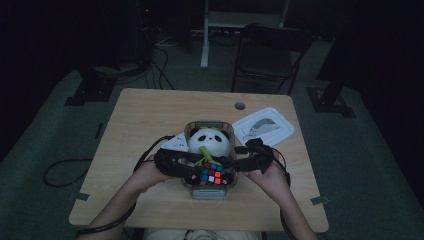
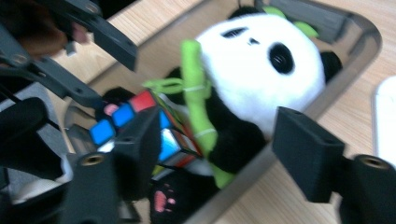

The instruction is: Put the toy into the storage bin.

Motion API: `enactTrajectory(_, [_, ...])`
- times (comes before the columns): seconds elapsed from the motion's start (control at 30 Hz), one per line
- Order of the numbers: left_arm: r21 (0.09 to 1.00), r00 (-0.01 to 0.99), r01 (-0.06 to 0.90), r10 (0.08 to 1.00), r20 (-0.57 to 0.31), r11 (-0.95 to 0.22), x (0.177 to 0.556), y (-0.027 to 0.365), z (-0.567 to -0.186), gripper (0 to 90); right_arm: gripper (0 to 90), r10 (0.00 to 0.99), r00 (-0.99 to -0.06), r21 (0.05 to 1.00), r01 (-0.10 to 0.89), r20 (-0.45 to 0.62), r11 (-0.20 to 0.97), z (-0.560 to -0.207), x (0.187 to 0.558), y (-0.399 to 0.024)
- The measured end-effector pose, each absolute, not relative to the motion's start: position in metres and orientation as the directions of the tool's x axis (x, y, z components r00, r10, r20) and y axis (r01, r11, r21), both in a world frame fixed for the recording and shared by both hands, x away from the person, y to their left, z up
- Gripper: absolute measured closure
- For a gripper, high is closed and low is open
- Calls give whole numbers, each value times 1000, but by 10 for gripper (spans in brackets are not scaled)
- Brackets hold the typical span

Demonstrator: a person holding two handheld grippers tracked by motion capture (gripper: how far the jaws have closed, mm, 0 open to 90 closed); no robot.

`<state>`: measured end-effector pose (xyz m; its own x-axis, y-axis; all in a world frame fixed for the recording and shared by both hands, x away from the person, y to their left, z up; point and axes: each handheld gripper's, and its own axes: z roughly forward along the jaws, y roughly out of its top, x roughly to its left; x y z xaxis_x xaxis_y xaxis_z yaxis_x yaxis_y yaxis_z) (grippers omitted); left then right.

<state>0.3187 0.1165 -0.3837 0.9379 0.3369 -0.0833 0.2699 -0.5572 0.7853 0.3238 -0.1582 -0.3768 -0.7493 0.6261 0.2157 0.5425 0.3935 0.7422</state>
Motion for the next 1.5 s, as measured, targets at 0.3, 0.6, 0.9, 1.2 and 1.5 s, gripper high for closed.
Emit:
enactTrajectory(0.3, [765,959,218,277,-54,-606,311,101,-389,716,879,519,-835,738,464,182,489,-387,314,-128])
enactTrajectory(0.6, [724,967,176,253,-2,-667,309,89,-398,900,900,501,-857,714,427,123,555,-395,311,-117])
enactTrajectory(0.9, [644,977,129,209,49,-754,310,78,-397,900,900,495,-861,666,436,113,606,-399,311,-109])
enactTrajectory(1.2, [680,981,141,193,1,-720,311,79,-399,900,900,521,-849,659,443,91,607,-397,310,-107])
enactTrajectory(1.5, [739,978,163,205,-35,-654,308,83,-385,792,492,599,-792,728,481,121,488,-379,311,-132])
